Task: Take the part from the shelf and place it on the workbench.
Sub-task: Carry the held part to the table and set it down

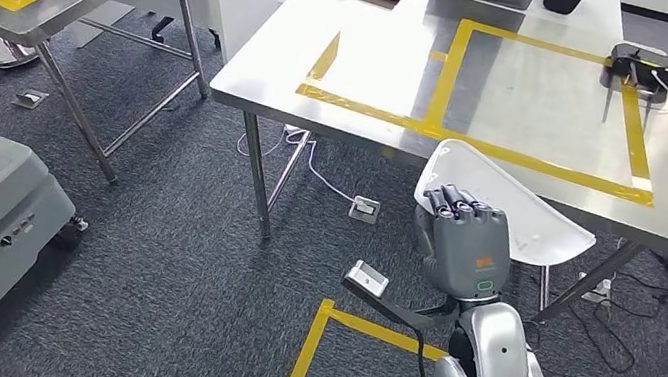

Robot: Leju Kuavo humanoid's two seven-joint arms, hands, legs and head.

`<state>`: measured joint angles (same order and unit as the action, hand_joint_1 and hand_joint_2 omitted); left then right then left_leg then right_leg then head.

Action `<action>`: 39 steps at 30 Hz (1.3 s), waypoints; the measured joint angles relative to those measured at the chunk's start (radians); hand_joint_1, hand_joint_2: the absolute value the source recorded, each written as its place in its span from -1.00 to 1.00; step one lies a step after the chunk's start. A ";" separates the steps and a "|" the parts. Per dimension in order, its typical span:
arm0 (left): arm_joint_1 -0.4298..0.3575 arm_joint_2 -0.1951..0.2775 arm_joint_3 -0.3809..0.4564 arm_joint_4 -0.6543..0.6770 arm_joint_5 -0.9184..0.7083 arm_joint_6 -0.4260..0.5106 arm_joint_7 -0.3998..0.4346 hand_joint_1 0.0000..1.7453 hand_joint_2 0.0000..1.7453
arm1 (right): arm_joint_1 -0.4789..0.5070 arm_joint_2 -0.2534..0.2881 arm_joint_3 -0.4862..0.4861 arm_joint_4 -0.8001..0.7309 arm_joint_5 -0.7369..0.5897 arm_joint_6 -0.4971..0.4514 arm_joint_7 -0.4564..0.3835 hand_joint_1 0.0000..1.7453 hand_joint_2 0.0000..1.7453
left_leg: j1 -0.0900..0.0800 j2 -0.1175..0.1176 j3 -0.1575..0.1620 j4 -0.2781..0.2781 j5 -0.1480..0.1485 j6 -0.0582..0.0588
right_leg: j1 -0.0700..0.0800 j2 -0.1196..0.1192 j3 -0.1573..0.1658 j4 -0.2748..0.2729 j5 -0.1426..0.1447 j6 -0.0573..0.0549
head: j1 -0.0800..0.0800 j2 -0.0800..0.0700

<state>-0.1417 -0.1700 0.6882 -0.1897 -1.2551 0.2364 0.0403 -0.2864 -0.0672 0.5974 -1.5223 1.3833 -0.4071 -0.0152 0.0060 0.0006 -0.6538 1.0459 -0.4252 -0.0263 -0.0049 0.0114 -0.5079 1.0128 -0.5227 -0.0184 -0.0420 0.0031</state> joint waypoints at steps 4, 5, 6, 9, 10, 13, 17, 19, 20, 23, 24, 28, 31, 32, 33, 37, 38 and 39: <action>0.001 -0.002 0.000 0.000 0.007 -0.001 0.001 -1.00 1.00 | -0.012 0.004 0.000 -0.007 -0.001 0.016 -0.002 0.92 1.00 | 0.001 -0.004 0.020 -0.018 0.003 0.033 | 0.002 -0.001 -0.006 0.031 -0.002 0.024 | 0.002 0.000; 0.001 -0.002 0.000 0.000 0.009 0.000 0.000 -1.00 1.00 | -0.016 0.005 0.000 -0.009 -0.001 0.018 -0.002 0.92 1.00 | 0.002 -0.004 0.028 -0.020 0.000 0.039 | 0.001 -0.002 -0.030 0.071 0.000 0.028 | 0.003 0.000; 0.001 -0.001 0.000 0.000 0.010 0.001 0.000 -1.00 1.00 | -0.019 0.005 0.000 -0.010 -0.001 0.020 -0.003 0.92 1.00 | 0.003 -0.006 0.035 -0.022 -0.005 0.044 | 0.000 -0.004 -0.067 0.130 -0.006 0.032 | 0.004 0.000; 0.004 0.000 0.000 0.000 0.013 0.004 -0.001 -1.00 1.00 | -0.023 0.006 0.000 -0.010 -0.001 0.022 -0.003 0.92 1.00 | 0.001 -0.009 0.054 -0.022 -0.026 0.052 | -0.001 -0.005 -0.189 0.284 -0.078 0.040 | 0.006 0.000; 0.006 0.000 0.000 0.000 0.013 0.004 -0.001 -1.00 1.00 | -0.023 0.006 0.000 -0.010 -0.001 0.022 -0.003 0.92 1.00 | 0.000 -0.010 0.063 -0.022 -0.034 0.052 | 0.000 -0.005 -0.209 0.287 -0.090 0.039 | 0.007 0.000; 0.007 -0.001 0.000 0.000 0.013 0.004 -0.001 -1.00 1.00 | -0.026 0.006 0.000 -0.010 -0.001 0.026 -0.003 0.92 1.00 | -0.003 -0.014 0.094 -0.022 -0.062 0.048 | 0.003 -0.006 -0.179 0.127 0.020 0.024 | 0.007 0.000; 0.005 -0.001 0.000 0.000 0.013 0.004 0.000 -1.00 1.00 | -0.038 0.011 0.001 -0.012 -0.001 0.037 -0.003 0.92 1.00 | -0.006 -0.020 0.118 -0.019 -0.080 0.027 | 0.015 -0.005 -0.136 0.003 0.102 0.005 | 0.008 0.000; 0.005 0.000 0.000 0.000 0.013 0.004 -0.001 -1.00 1.00 | -0.044 0.016 0.001 -0.013 -0.002 0.040 -0.003 0.92 1.00 | -0.006 -0.018 0.115 0.000 -0.077 0.016 | 0.010 -0.005 -0.118 -0.008 0.108 -0.006 | 0.009 0.000; 0.004 0.000 0.000 0.000 0.014 0.004 -0.001 -1.00 1.00 | -0.047 0.019 0.001 -0.014 -0.002 0.041 -0.003 0.92 1.00 | -0.006 -0.016 0.100 0.030 -0.078 0.011 | 0.007 -0.005 -0.108 -0.010 0.106 -0.011 | 0.008 0.000; 0.004 0.001 0.000 0.000 0.019 0.006 -0.001 -1.00 1.00 | -0.050 0.028 0.001 -0.014 -0.003 0.043 -0.004 0.92 1.00 | -0.002 -0.010 -0.006 0.197 -0.134 -0.004 | 0.004 -0.006 -0.087 -0.014 0.090 -0.020 | 0.006 0.000; 0.006 0.001 0.000 0.000 0.021 0.006 -0.001 -1.00 1.00 | -0.049 0.030 0.001 -0.014 -0.003 0.043 -0.004 0.92 1.00 | -0.001 -0.008 -0.041 0.241 -0.160 -0.007 | 0.004 -0.006 -0.082 -0.013 0.083 -0.020 | 0.006 0.000; 0.013 0.005 0.000 0.000 0.022 0.007 -0.002 -1.00 1.00 | -0.048 0.036 0.001 -0.014 -0.003 0.044 -0.004 0.92 1.00 | 0.000 -0.006 -0.034 0.124 -0.080 -0.005 | 0.003 -0.003 -0.048 -0.007 0.051 -0.012 | 0.006 0.000; 0.014 0.007 0.000 0.000 0.022 0.007 -0.001 -1.00 1.00 | -0.054 0.039 0.002 -0.014 -0.006 0.049 -0.005 0.92 1.00 | -0.003 -0.005 0.010 -0.016 -0.001 0.012 | 0.006 -0.002 -0.034 -0.003 0.029 0.003 | 0.006 0.000; 0.014 0.007 0.000 0.000 0.022 0.007 -0.001 -1.00 1.00 | -0.057 0.040 0.002 -0.014 -0.008 0.052 -0.006 0.92 1.00 | -0.005 -0.005 0.012 -0.022 -0.005 0.021 | 0.008 -0.001 -0.032 -0.001 0.027 0.010 | 0.006 0.000; 0.015 0.007 0.000 0.000 0.022 0.007 -0.001 -1.00 1.00 | -0.060 0.040 0.002 -0.014 -0.011 0.054 -0.007 0.92 1.00 | -0.004 -0.005 0.019 -0.023 -0.005 0.030 | 0.009 -0.001 -0.029 -0.001 0.024 0.015 | 0.006 0.000; 0.015 0.008 0.000 0.000 0.022 0.007 0.000 -1.00 1.00 | -0.071 0.041 0.003 -0.013 -0.016 0.056 -0.009 0.92 1.00 | 0.000 -0.008 0.047 -0.027 -0.013 0.052 | 0.005 -0.006 -0.081 0.117 -0.022 0.038 | 0.010 0.000; 0.015 0.009 0.000 0.000 0.022 0.007 0.000 -1.00 1.00 | -0.072 0.041 0.003 -0.012 -0.017 0.056 -0.009 0.92 1.00 | -0.001 -0.008 0.051 -0.027 -0.018 0.055 | 0.004 -0.007 -0.122 0.183 -0.047 0.041 | 0.011 0.000; 0.016 0.009 0.000 0.000 0.022 0.007 0.000 -1.00 1.00 | -0.070 0.041 0.004 -0.011 -0.017 0.056 -0.009 0.92 1.00 | -0.002 -0.008 0.056 -0.026 -0.024 0.056 | 0.004 -0.007 -0.164 0.241 -0.069 0.043 | 0.011 0.000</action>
<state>-0.1260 -0.1606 0.6886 -0.1897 -1.2328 0.2433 0.0400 -0.3568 -0.0264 0.6010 -1.5337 1.3660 -0.3509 -0.0240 0.0040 -0.0074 -0.5978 1.0195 -0.4496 0.0293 -0.0013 0.0046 -0.6720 1.2539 -0.5916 0.0242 -0.0305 0.0031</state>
